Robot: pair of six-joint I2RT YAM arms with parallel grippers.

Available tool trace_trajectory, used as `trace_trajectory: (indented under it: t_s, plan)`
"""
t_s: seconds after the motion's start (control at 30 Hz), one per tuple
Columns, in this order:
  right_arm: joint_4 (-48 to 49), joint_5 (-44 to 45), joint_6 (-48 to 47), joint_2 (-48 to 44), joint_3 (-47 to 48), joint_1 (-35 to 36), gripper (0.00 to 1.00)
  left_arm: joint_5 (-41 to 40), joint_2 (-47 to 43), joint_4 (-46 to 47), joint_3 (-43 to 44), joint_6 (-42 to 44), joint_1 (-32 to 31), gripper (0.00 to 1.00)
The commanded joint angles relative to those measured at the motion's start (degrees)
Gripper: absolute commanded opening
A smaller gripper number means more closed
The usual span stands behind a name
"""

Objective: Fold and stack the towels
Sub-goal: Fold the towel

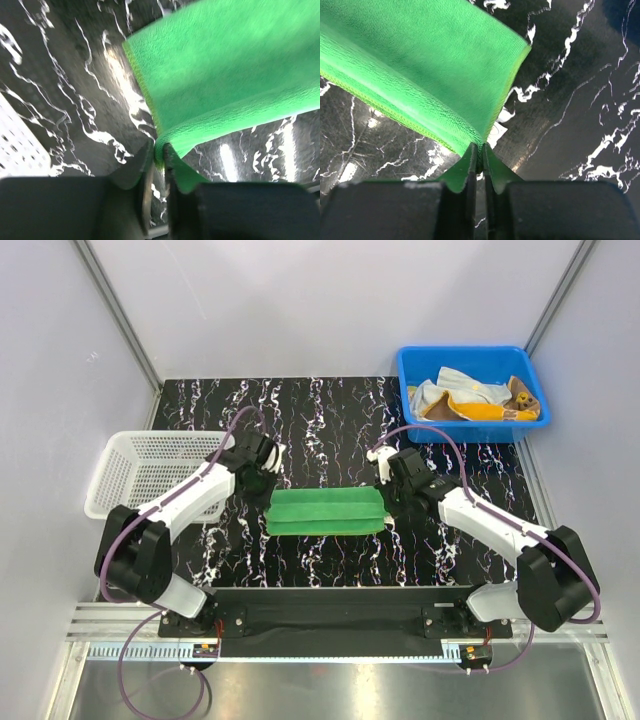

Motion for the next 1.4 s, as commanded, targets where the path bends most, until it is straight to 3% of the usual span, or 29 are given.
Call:
trace_trajectory:
  t_s: [0.0,0.07,0.1,0.17,0.27,0.4,0.57,0.77,0.97,1.07,1.27,1.37]
  plan:
    - [-3.6,4.0,0.0,-1.1,1.6,0.4,0.15,-4.1,-0.2,-2.8,0.2,-0.7,-1.6,0.21]
    - [-4.8,3.1,-0.1,-2.8,3.0,0.3,0.23,-6.0,-0.3,-7.0,2.3,-2.6,-2.8,0.25]
    - [-6.1,2.6,-0.2,-3.6,3.4,0.4,0.24,-11.7,0.3,-9.7,6.3,-3.9,-3.3,0.29]
    - [-7.1,2.1,0.3,-5.5,4.7,0.4,0.26,-17.1,1.3,-16.8,10.5,-6.4,-4.3,0.29]
    - [-8.2,3.6,1.6,-6.3,6.2,0.3,0.27,-22.8,0.7,-20.6,15.8,-7.8,-4.6,0.38]
    - [-8.6,5.1,4.3,-3.2,8.3,0.4,0.28,-9.6,-0.9,-13.9,14.6,-9.4,-4.7,0.43]
    - [-9.6,6.0,14.3,5.5,12.1,0.4,0.28,5.1,-0.6,2.7,3.0,-14.5,-4.7,0.43]
    - [-10.4,7.9,23.5,11.8,11.5,0.3,0.27,0.5,4.9,3.8,-0.3,-19.0,-4.9,0.39]
    - [-9.8,7.6,34.0,10.5,6.5,0.4,0.27,0.4,3.6,6.4,-4.4,-20.6,-5.0,0.41]
    - [-8.6,7.8,36.8,8.7,3.1,0.3,0.27,0.0,5.5,7.6,-5.8,-20.4,-5.0,0.35]
    - [-4.9,8.1,39.7,6.6,-1.5,0.4,0.27,0.1,8.3,8.6,-4.6,-19.6,-4.9,0.0]
    - [-4.8,8.5,40.9,4.3,-2.4,0.4,0.27,0.2,7.8,8.2,-3.7,-19.4,-4.6,0.0]
